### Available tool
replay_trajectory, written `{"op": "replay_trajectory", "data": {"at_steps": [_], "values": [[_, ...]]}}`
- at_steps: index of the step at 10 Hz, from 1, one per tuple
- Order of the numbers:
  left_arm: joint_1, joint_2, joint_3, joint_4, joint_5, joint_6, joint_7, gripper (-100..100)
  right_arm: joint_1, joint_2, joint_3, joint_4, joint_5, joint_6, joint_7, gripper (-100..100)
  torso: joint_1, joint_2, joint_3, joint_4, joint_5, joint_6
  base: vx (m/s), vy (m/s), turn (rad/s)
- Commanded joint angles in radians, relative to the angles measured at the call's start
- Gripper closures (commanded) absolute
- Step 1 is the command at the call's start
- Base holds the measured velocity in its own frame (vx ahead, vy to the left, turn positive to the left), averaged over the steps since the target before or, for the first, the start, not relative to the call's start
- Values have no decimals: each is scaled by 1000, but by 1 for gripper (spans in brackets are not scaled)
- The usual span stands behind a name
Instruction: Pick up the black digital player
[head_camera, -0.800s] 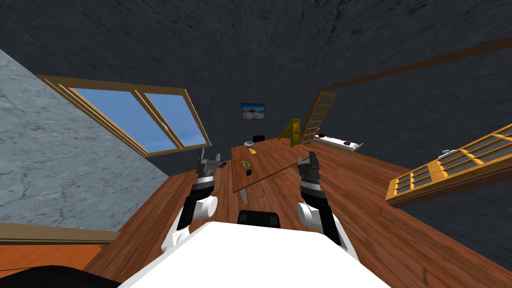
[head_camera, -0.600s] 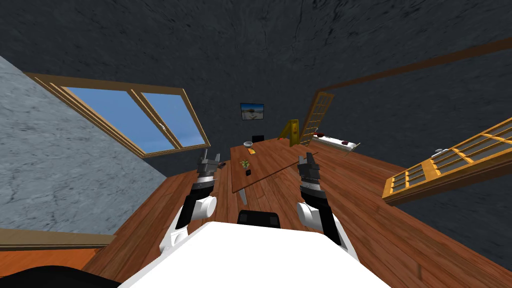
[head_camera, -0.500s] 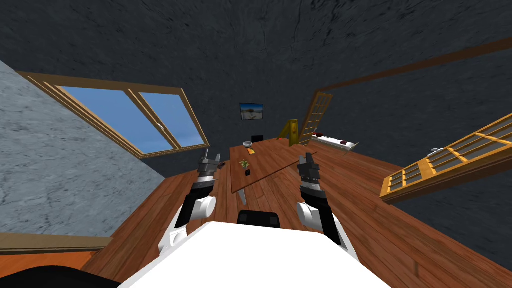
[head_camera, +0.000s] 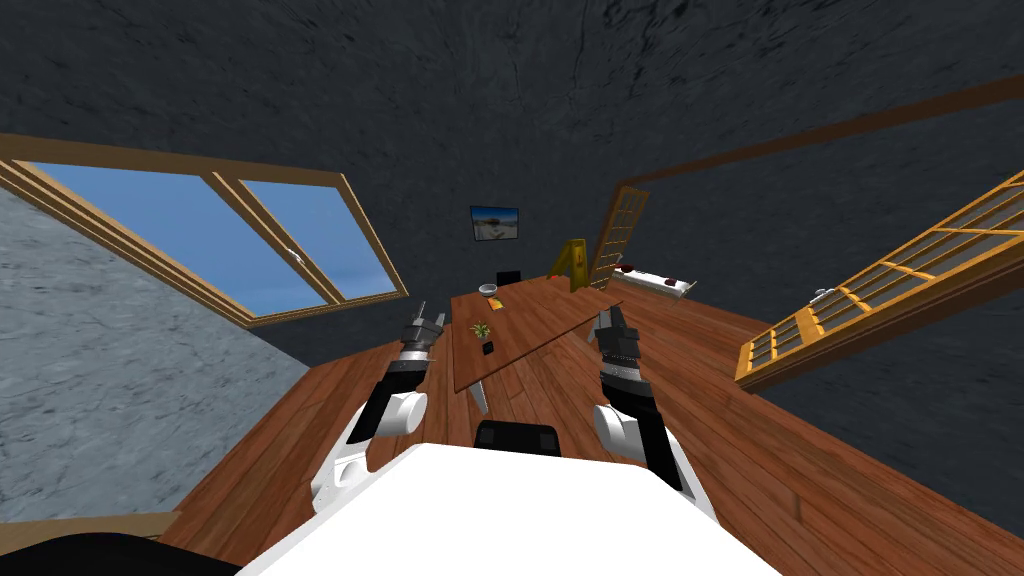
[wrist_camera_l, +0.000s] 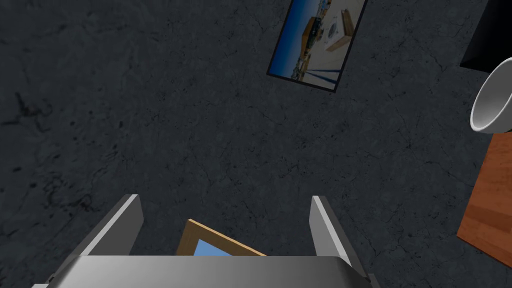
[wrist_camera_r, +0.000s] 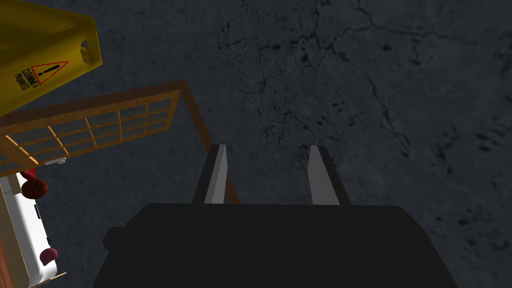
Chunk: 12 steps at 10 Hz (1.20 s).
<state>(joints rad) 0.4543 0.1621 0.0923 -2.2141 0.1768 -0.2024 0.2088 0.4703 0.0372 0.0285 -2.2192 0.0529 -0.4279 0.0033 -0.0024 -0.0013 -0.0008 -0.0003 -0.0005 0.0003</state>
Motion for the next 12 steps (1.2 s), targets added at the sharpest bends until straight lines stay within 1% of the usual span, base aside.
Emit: {"op": "replay_trajectory", "data": {"at_steps": [1,2,3,4,5,6,7,8,9,10,11,12], "values": [[-4,23,3,12,18,50,12,-100,0,0,0,0,0,0,0,0,0,0,0,0,0,0,31,-51,-200],[-4,23,3,12,18,68,12,-100,0,0,0,0,0,0,0,0,-1,-1,0,0,0,0,26,-36,-50],[-8,39,6,21,32,108,22,-100,0,0,0,0,0,0,0,0,0,0,0,0,0,0,18,-43,-99],[-8,39,6,21,32,115,22,-100,0,0,0,0,0,0,0,0,0,0,0,0,0,0,16,-33,-63],[-13,55,10,30,47,153,33,-100,0,0,0,0,0,0,0,0,0,0,0,0,0,0,29,-40,-170],[-13,55,10,30,47,165,33,-100,0,0,0,0,0,0,0,0,0,0,0,0,0,0,27,-32,-55],[-17,71,14,40,62,201,44,-100,0,0,0,0,0,0,0,0,0,0,0,0,0,-1,28,-52,-136],[-17,71,14,40,62,217,44,-100,0,0,0,0,0,0,0,0,-1,0,0,0,0,0,18,-37,-62],[-21,86,18,50,78,247,56,-100,0,0,0,0,0,0,0,0,0,0,0,0,0,-1,28,-44,-119],[-21,86,18,50,78,271,56,-100,0,0,0,0,0,0,0,0,-1,0,0,0,0,0,27,-35,-80],[-26,101,22,60,94,297,68,-100,0,0,0,0,0,0,0,0,0,0,0,0,0,-1,29,-44,-144],[-26,101,22,60,94,325,68,-100,0,0,0,0,0,0,0,0,-1,0,0,0,0,0,22,-33,-74]]}}
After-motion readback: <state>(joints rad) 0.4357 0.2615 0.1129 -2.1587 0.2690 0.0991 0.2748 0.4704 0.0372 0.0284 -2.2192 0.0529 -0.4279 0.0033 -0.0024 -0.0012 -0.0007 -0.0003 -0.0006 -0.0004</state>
